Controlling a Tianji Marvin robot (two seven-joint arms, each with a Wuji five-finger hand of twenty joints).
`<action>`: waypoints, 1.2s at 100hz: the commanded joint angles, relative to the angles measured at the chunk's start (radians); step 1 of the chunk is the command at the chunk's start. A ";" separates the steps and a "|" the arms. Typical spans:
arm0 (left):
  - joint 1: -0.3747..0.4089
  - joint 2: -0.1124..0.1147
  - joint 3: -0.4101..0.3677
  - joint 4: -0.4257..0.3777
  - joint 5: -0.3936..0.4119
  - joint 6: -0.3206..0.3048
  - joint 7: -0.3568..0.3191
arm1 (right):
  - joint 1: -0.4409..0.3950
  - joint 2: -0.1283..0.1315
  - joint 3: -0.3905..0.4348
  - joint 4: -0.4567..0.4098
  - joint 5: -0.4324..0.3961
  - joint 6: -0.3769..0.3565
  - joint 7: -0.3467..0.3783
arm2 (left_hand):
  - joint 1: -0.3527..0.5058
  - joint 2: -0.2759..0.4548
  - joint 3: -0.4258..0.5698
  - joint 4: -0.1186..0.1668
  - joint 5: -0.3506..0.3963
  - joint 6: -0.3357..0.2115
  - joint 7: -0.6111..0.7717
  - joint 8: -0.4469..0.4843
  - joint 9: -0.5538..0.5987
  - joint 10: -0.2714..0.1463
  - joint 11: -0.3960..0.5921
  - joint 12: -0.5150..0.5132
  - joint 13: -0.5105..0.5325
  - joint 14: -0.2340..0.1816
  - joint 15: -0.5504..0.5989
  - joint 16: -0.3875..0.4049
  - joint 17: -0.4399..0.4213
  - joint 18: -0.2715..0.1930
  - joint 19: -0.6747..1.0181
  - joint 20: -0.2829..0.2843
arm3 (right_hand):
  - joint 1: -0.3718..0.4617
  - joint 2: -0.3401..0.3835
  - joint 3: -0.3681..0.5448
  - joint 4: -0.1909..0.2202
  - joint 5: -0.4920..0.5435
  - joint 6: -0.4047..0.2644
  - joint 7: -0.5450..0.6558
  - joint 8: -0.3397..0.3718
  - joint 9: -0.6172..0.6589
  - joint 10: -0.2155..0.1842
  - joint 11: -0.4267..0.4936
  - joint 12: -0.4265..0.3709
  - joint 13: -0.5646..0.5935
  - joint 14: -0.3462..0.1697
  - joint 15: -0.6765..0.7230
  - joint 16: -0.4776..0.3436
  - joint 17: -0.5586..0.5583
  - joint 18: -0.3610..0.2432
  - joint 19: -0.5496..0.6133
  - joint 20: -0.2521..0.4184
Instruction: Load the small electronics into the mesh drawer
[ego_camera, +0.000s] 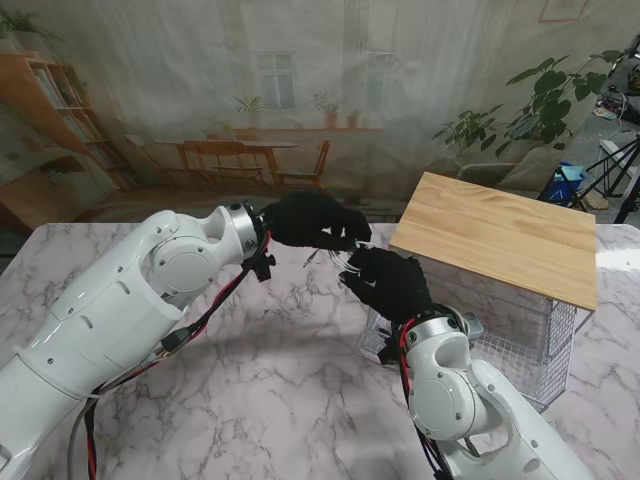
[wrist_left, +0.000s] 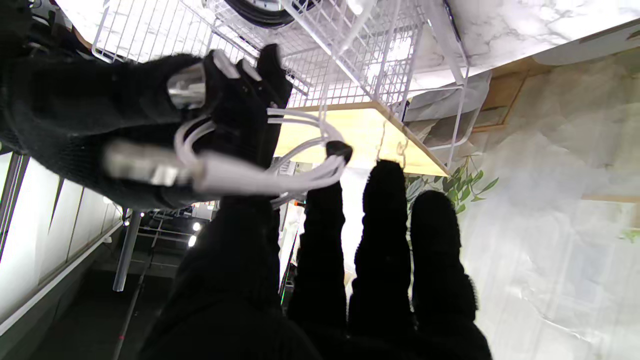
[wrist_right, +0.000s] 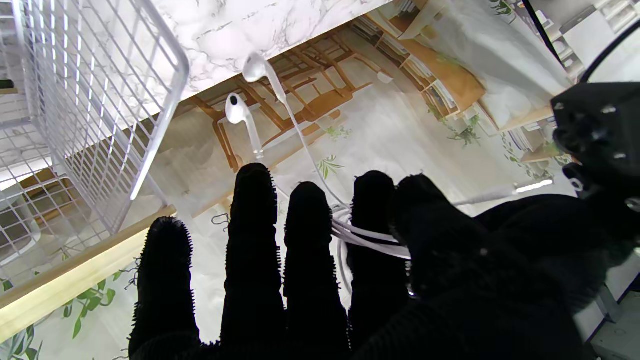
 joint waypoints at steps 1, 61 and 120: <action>-0.004 0.004 0.000 0.003 0.019 -0.012 -0.023 | -0.010 -0.003 0.000 -0.014 0.001 -0.011 -0.003 | -0.089 0.058 -0.022 0.042 -0.068 -0.020 -0.163 -0.090 -0.135 0.022 -0.098 -0.163 -0.065 -0.007 -0.085 -0.082 -0.063 0.025 -0.075 -0.033 | 0.054 0.039 0.054 -0.002 0.049 -0.038 0.080 0.017 0.024 -0.014 0.039 0.011 0.028 -0.022 0.057 0.020 0.002 -0.018 0.025 0.017; 0.127 0.009 -0.206 0.015 0.216 -0.062 0.134 | -0.035 0.006 0.068 -0.089 -0.023 -0.066 0.018 | -0.323 0.164 -0.077 0.035 -0.030 0.041 -0.418 -0.213 -0.288 0.022 -0.198 -0.348 -0.243 -0.014 -0.231 -0.290 -0.203 0.099 -0.258 -0.097 | 0.042 0.033 0.074 -0.007 0.048 -0.045 0.078 0.016 0.036 -0.011 0.032 0.008 0.039 -0.021 0.066 0.021 0.029 -0.034 0.076 0.028; 0.313 0.017 -0.373 0.100 0.369 -0.051 0.301 | -0.258 0.019 0.360 -0.233 -0.191 -0.181 -0.004 | -0.249 0.133 -0.069 0.041 0.127 0.059 -0.095 -0.013 -0.108 0.033 -0.141 -0.247 -0.148 0.000 -0.179 -0.210 -0.180 0.126 -0.180 -0.046 | 0.034 0.036 0.057 -0.004 0.038 -0.078 0.062 0.004 0.042 -0.032 0.002 -0.001 0.059 -0.030 0.022 -0.003 0.033 -0.032 0.077 0.019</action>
